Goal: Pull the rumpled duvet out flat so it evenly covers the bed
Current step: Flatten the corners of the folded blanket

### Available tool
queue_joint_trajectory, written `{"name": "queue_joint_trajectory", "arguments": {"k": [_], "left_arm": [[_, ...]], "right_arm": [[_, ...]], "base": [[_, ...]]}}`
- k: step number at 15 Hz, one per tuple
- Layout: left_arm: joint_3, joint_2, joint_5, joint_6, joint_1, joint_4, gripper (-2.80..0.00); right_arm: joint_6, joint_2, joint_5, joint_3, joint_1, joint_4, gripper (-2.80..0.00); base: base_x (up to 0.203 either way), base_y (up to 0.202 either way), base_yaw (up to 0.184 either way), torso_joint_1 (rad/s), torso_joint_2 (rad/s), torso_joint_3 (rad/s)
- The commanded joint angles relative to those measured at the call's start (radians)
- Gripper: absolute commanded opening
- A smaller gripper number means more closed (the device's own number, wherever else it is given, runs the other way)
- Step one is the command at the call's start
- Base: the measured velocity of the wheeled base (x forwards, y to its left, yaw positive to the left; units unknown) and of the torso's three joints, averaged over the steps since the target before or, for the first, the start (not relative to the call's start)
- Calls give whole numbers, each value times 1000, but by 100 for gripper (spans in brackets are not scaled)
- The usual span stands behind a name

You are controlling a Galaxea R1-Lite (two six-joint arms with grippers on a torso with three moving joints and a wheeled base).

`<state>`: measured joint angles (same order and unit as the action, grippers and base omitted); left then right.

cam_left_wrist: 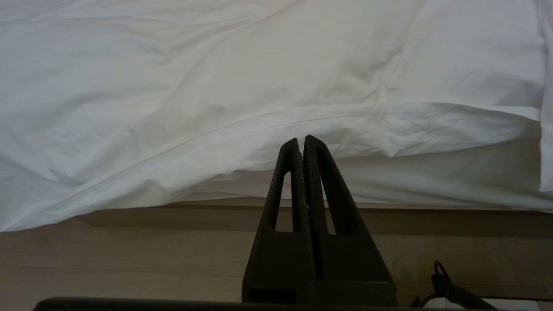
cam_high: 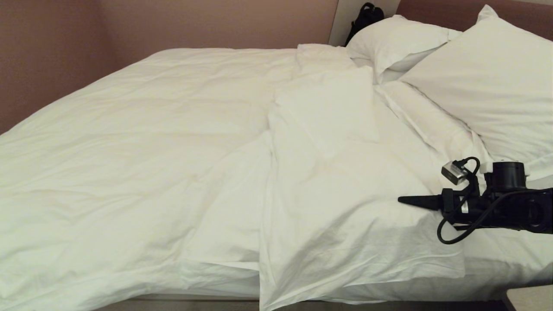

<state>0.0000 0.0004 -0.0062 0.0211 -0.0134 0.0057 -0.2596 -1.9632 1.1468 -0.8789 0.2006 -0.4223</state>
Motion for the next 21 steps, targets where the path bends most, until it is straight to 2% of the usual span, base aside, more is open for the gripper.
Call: {"name": "queue_joint_trajectory", "arguments": {"k": [1, 16, 21], "left_arm": [[0, 0, 0, 0, 0, 0, -280], [0, 0, 0, 0, 0, 0, -280], [0, 0, 0, 0, 0, 0, -280]], "right_arm": [[-1, 1, 7, 0, 0, -3, -280], [-3, 12, -1, -2, 1, -1, -280], [-3, 82, -42, 69, 2, 0, -280]], "base": [[0, 0, 0, 0, 0, 0], [0, 0, 0, 0, 0, 0], [0, 0, 0, 0, 0, 0]]}}
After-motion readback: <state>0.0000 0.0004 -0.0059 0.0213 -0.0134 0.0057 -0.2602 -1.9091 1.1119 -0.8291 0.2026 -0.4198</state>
